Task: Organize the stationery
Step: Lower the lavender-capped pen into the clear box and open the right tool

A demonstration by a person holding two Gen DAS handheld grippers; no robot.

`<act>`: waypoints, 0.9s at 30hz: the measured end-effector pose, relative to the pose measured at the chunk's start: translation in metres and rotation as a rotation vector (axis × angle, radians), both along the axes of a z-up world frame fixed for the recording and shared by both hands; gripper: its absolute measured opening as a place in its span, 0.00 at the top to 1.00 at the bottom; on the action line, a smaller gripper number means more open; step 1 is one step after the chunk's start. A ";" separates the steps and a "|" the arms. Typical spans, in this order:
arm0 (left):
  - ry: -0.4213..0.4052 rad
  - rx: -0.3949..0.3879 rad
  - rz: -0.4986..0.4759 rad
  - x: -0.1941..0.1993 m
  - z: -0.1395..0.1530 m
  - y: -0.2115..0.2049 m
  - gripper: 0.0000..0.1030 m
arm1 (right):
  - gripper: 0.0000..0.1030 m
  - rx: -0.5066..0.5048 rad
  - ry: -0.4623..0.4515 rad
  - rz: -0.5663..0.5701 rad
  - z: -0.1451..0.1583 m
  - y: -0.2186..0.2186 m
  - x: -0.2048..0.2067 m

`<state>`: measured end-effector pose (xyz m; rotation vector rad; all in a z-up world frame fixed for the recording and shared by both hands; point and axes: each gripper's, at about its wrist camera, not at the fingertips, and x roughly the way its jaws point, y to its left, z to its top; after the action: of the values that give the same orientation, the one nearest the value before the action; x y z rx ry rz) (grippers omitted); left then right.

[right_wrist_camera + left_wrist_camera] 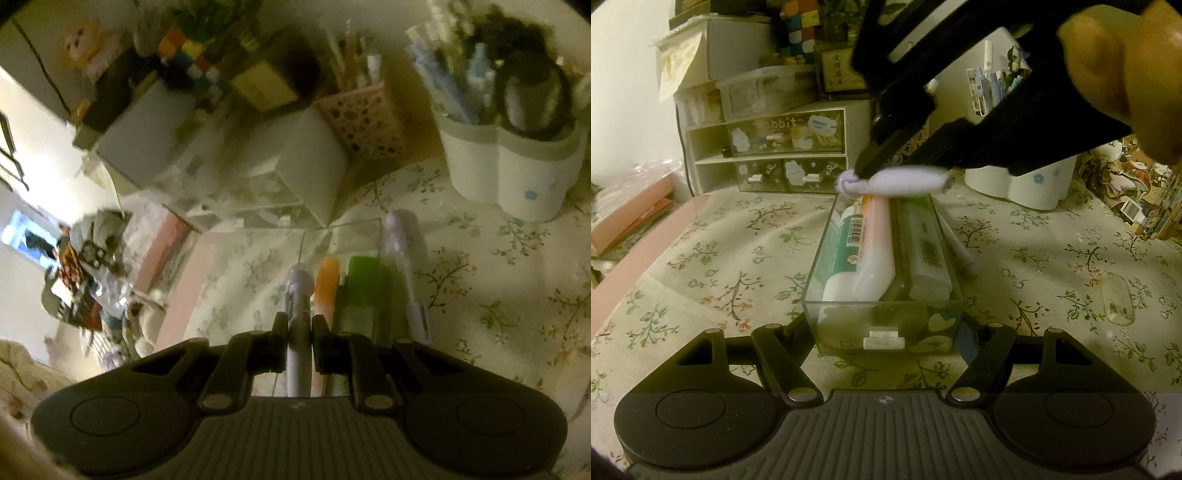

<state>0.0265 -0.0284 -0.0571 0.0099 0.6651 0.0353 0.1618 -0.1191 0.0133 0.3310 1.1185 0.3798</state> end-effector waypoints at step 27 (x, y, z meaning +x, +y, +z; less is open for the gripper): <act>-0.001 -0.002 -0.003 0.000 0.000 -0.001 0.30 | 0.86 -0.065 -0.087 -0.109 0.009 -0.063 0.000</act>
<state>0.0269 -0.0295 -0.0575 0.0092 0.6643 0.0322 0.1616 -0.1818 0.0223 0.3143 1.0210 0.2583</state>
